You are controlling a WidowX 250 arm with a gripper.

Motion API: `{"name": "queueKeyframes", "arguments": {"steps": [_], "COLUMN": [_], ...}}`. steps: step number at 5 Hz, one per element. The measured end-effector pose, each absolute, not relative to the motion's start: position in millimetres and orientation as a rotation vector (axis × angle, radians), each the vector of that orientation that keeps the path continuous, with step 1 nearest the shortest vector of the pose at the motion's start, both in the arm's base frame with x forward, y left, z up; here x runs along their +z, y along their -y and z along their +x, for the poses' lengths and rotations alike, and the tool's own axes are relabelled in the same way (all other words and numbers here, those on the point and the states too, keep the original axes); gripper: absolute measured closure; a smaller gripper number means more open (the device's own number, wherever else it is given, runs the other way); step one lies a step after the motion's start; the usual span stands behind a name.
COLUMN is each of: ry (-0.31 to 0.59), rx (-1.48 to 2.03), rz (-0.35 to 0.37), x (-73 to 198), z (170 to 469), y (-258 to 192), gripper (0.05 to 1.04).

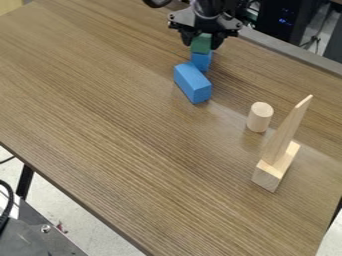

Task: Remove the green rectangle from the blue rectangle and put it back to the top of the blue rectangle.

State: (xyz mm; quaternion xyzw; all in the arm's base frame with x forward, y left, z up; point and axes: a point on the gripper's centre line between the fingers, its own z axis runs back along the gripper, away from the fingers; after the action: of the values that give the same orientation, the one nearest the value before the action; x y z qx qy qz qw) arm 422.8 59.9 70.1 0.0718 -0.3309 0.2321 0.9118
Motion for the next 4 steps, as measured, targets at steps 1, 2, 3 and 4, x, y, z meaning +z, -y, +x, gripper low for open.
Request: {"name": "queueKeyframes", "arguments": {"steps": [1,2,3,4], "ry": [0.688,0.679,0.676,0.672], "rx": [0.476,0.477,0.489,0.509], "rz": [0.156,0.161,0.155,0.13], "x": [70.8,65.9,65.3,64.3], "z": [423.2,422.9,422.8,422.9], "y": [-61.1,-61.1,-60.7,-58.0], "gripper": [0.478,0.478,0.478,0.478]}}
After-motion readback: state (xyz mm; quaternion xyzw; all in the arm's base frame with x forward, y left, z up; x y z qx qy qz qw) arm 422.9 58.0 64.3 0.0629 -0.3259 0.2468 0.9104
